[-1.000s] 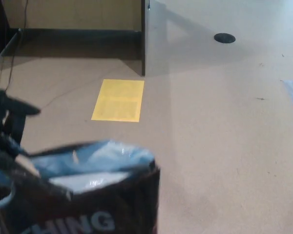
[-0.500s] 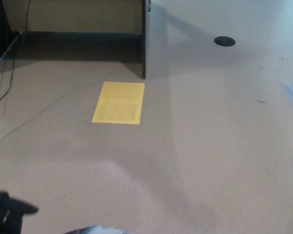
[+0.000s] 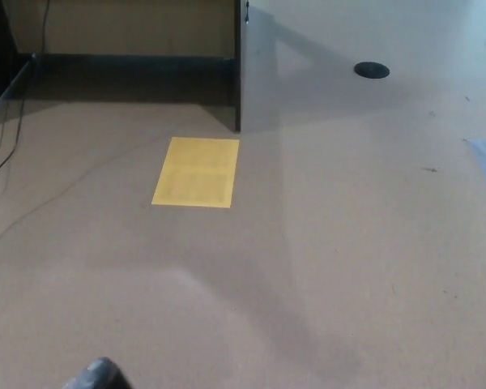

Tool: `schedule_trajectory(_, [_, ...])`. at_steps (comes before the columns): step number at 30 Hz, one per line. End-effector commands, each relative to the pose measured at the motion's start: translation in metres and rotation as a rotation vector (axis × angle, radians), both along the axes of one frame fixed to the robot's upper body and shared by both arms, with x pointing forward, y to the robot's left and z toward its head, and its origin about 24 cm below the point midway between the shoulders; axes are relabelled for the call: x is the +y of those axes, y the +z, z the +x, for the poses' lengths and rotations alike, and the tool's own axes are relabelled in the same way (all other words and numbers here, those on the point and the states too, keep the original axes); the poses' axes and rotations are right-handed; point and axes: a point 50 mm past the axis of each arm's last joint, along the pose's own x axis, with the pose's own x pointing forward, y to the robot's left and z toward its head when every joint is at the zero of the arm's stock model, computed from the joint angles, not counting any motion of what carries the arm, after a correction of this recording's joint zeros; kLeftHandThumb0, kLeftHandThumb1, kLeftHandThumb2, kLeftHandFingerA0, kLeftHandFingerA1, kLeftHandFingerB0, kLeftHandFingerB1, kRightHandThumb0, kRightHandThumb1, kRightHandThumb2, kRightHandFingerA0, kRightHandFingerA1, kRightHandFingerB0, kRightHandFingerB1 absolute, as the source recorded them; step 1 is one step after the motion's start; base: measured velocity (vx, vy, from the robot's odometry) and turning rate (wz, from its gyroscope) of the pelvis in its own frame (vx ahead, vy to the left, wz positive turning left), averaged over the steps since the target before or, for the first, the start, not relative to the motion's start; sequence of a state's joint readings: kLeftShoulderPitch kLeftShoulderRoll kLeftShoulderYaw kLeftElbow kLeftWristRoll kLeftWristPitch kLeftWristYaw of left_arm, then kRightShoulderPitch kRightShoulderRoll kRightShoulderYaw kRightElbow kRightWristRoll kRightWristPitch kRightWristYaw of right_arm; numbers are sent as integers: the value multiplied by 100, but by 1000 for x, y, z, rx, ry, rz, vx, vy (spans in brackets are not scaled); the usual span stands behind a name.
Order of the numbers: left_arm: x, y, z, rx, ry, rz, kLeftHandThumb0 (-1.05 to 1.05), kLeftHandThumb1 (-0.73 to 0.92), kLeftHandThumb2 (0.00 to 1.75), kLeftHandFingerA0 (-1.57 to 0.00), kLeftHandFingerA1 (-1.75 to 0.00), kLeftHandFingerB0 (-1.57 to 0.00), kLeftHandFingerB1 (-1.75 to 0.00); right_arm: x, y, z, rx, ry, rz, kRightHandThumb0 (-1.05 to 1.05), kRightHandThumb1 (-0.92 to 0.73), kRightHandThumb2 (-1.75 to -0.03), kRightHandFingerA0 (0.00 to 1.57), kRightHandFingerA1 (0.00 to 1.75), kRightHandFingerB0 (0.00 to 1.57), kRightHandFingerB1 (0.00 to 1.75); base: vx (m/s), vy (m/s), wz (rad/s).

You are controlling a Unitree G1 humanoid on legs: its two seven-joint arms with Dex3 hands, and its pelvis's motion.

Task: A person is holding a plastic bag and the robot extends its left hand to grab the bag by hooking its thumb into the holes at the top and brings its hand down by its side. Then it extends its arm again to hand the plastic bag back to the person.

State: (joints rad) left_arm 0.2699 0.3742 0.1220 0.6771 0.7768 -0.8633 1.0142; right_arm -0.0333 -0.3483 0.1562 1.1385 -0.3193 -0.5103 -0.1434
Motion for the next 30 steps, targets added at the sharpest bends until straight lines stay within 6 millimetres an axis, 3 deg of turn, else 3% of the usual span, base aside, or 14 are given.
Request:
schedule_trajectory(1, [-2, -5, -3, -33, 2, 2, -6, 61, 89, -95, -164, -88, -103, -2, 1, 4, -12, -23, -7, -27, -68, -60, 78, 68, 57, 43, 0, 0, 0])
schedule_trajectory(7, [-19, -25, -16, 38, -52, -4, -7, 61, 91, -93, -173, -79, -125, -3, -2, -6, 22, -13, -14, -29, -70, -61, 78, 62, 56, 42, 0, 0, 0])
schedule_trajectory(9, [-24, -31, -21, 59, -60, -6, -7, 65, 87, -86, -167, -78, -127, -4, -3, -9, 20, -14, -16, -28, -68, -60, 81, 75, 56, 42, 0, 0, 0])
schedule_trajectory(12, [-26, -36, -24, 85, -55, 9, -6, 66, 84, -82, -163, -77, -133, -3, -3, -9, 23, -9, -21, -28, -68, -60, 81, 68, 58, 43, 0, 0, 0])
schedule_trajectory(15, [-24, -38, -22, 85, -41, 17, -5, 60, 82, -94, -163, -84, -133, -1, -3, -4, 28, -11, -20, -28, -69, -60, 80, 58, 58, 42, 0, 0, 0])
schedule_trajectory(16, [-24, -38, -22, 91, -38, 17, -5, 66, 82, -80, -164, -80, -128, -1, -3, -4, 27, -14, -18, -28, -69, -60, 81, 59, 58, 42, 0, 0, 0])
schedule_trajectory(19, [-21, -39, -28, 101, -32, 28, -3, 62, 83, -80, -164, -82, -125, 1, -5, -8, 35, -12, -13, -28, -68, -60, 81, 68, 57, 42, 0, 0, 0])
schedule_trajectory(20, [-20, -40, -29, 110, -25, 18, -6, 58, 87, -99, -156, -88, -119, 1, -6, -10, 37, -8, -17, -28, -68, -60, 81, 65, 57, 42, 0, 0, 0])
schedule_trajectory(21, [-20, -40, -30, 111, -27, 6, -3, 62, 87, -87, -164, -84, -118, 0, -6, -12, 39, -4, -16, -28, -68, -60, 79, 59, 56, 42, 0, 0, 0])
schedule_trajectory(23, [-19, -39, -28, 102, -35, -3, -3, 62, 87, -87, -164, -84, -118, -1, -5, -10, 35, -4, -11, -28, -68, -60, 79, 59, 56, 42, 0, 0, 0])
schedule_trajectory(24, [-18, -38, -25, 98, -27, 0, -6, 58, 86, -103, -157, -91, -116, 0, -4, -8, 28, -5, -8, -29, -68, -60, 79, 60, 56, 42, 0, 0, 0])
schedule_trajectory(28, [-13, -33, -18, 80, -15, -7, -9, 58, 91, -108, -155, -88, -112, 2, -4, -3, 21, -17, -7, -29, -68, -60, 80, 67, 57, 42, 0, 0, 0])
schedule_trajectory(29, [-14, -33, -19, 78, -15, -13, -7, 65, 87, -89, -169, -82, -115, 1, -4, -5, 24, -14, -9, -29, -68, -60, 80, 66, 57, 42, 0, 0, 0])
schedule_trajectory(30, [-15, -33, -20, 76, -17, -20, -7, 65, 87, -89, -169, -82, -115, 0, -4, -7, 25, -11, -11, -29, -68, -60, 80, 66, 57, 42, 0, 0, 0])
